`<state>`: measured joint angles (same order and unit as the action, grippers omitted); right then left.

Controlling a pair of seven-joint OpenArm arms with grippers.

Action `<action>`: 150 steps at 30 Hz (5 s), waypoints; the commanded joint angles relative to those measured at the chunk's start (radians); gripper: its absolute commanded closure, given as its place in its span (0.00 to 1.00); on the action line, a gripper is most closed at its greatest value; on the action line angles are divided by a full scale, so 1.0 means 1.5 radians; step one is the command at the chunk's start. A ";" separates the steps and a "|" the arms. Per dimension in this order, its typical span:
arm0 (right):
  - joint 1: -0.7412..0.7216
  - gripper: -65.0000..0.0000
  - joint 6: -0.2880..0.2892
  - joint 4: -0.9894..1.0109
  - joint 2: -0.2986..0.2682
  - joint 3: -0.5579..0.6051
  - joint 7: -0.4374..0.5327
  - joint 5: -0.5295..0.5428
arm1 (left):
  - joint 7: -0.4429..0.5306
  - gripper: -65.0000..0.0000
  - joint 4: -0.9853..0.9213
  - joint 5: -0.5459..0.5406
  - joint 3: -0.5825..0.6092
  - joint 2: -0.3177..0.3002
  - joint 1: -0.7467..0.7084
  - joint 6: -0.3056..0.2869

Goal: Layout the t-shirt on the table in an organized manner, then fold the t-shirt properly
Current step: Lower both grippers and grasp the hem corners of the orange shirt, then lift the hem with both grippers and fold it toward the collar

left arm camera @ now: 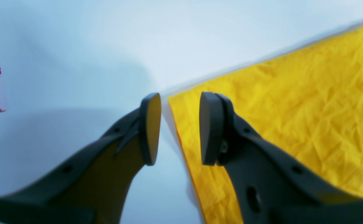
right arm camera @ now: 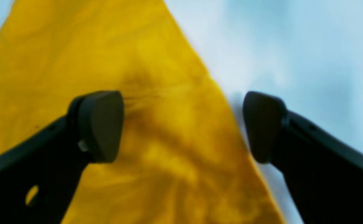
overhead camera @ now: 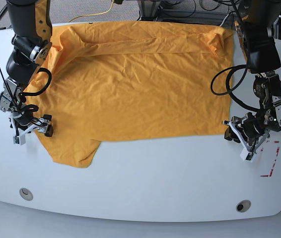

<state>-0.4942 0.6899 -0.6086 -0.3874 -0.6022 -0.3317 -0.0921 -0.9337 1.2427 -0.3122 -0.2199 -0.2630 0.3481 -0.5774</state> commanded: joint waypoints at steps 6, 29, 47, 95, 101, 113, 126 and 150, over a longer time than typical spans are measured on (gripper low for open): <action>-0.001 0.14 0.005 -0.009 0.009 -0.001 -0.004 0.001 | 0.011 0.70 0.013 -0.008 -0.002 -0.017 0.017 -0.002; -0.008 0.89 0.005 -0.010 0.010 0.001 0.018 -0.005 | 0.017 0.70 -0.091 -0.008 -0.033 -0.015 0.022 0.053; -0.003 0.89 0.005 -0.010 0.012 0.001 0.018 0.000 | 0.045 0.49 -0.165 -0.009 -0.030 0.000 0.019 0.086; 0.002 1.00 0.005 -0.116 0.013 0.001 -0.031 -0.005 | 0.047 0.99 -0.046 -0.011 0.008 0.066 0.019 0.088; 0.016 1.00 0.005 -0.213 0.015 0.001 -0.092 0.000 | 0.021 0.99 0.020 -0.011 0.008 0.066 0.012 0.086; 0.062 1.00 0.005 -0.356 0.024 0.000 -0.196 0.001 | -0.046 0.99 0.095 -0.012 0.008 0.052 0.005 0.085; 0.173 1.00 0.005 -0.556 0.051 -0.003 -0.287 0.002 | -0.147 0.99 0.203 -0.011 0.008 0.029 -0.067 -0.005; 0.382 1.00 0.005 -0.815 0.129 -0.005 -0.373 -0.004 | -0.260 0.98 0.385 -0.009 0.012 0.002 -0.252 -0.081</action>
<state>0.0708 0.7074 -1.8050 -0.1902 -0.6041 -0.9020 -0.0853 -1.3197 1.8019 -0.3408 -0.1951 -0.2306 -0.0349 -0.6971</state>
